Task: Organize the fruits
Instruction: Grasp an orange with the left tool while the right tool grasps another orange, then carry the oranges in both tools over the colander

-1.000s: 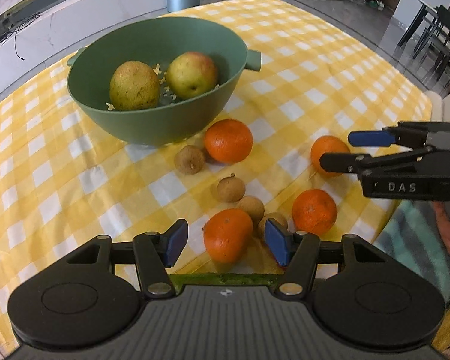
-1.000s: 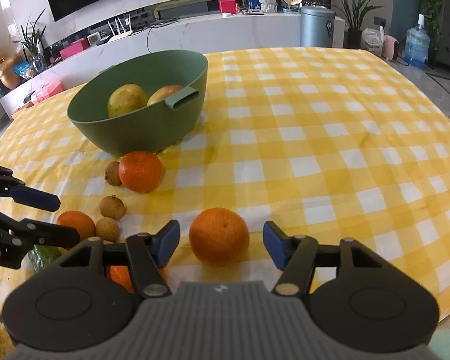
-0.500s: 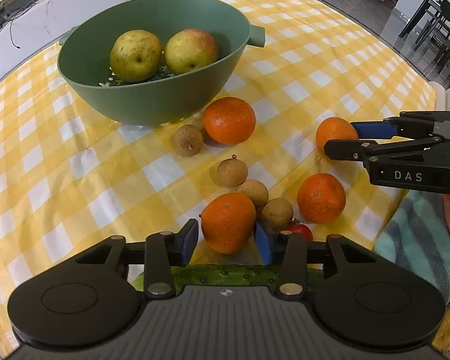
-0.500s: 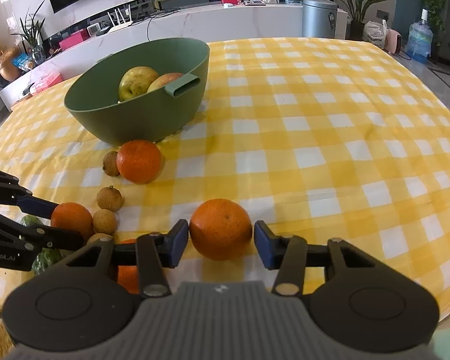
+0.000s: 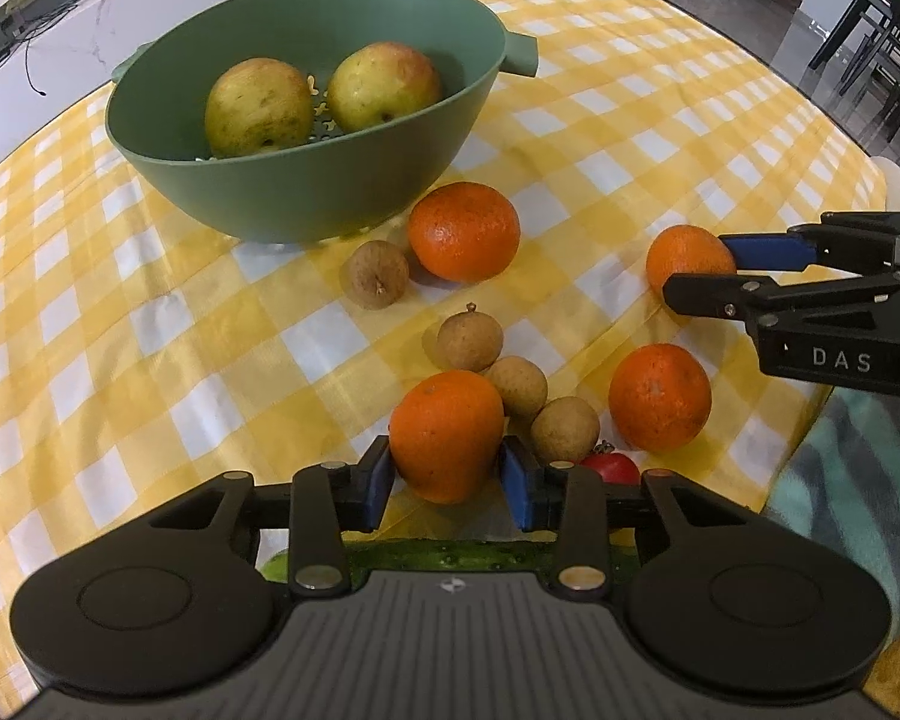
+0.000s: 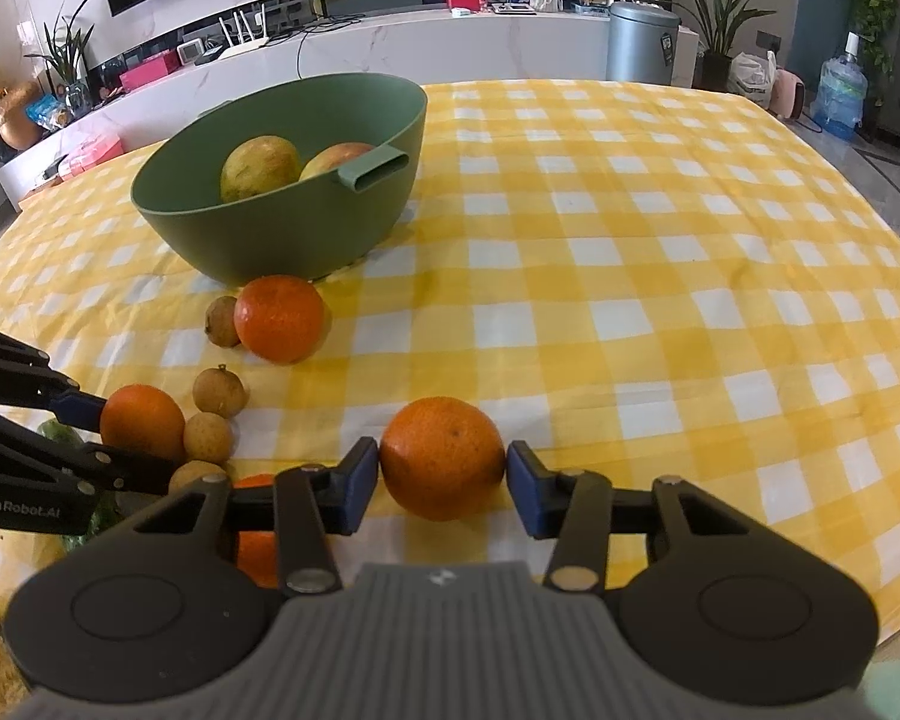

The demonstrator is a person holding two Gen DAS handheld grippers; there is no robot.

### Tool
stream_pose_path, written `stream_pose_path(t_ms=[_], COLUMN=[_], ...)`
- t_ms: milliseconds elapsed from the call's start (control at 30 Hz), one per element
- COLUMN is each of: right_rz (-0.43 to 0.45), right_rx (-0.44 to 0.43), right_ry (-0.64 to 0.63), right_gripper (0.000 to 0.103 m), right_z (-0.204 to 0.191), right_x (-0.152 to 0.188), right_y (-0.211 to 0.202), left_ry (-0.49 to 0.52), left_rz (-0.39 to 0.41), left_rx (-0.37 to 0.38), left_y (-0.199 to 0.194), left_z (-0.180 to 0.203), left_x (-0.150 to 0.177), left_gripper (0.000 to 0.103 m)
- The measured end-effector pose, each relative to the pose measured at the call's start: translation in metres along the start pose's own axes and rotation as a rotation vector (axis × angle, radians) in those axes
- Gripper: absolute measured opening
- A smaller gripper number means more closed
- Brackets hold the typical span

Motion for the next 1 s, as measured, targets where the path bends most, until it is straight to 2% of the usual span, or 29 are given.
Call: stream_pose_path(t_ms=[133,267,667,1000], right_rz=[0.001,0.007,0.103,0.21], right_rx=[0.004,0.007,-0.006,-0.059], right_ry=[-0.007,-0.006,-0.041,-0.141], right_gripper=[0.044,0.044,0.043,0.043], right_z=[-0.001,-0.001,-0.007,-0.031], right_x=[0.0,0.0,-0.008,-0.045], right_y=[0.0,-0.001,-0.018,-0.03], left_ry=[-0.006,-0.042,-0.12,-0.178], left_rz=[0.002,0.037,0.201,0.363], left_rx=[-0.008,-0.012,0.035,0.044], left_y=[-0.003,-0.012,-0.049,-0.079], left_z=[-0.001,-0.009,-0.022,-0.033], left_x=[0.0,-0.002,-0.014,-0.038], left_gripper=[0.042,0.042,0.041,0.041])
Point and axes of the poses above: each gripper's, at about its wrist camera, not at the fingertips, and y roughly the way its jaws point, z to its right, x to its underside, the point moved 2 cm from there along y, roughly the way its jaws point, and after that the axes turned 6 degrees about -x, right-handed, at the moved point
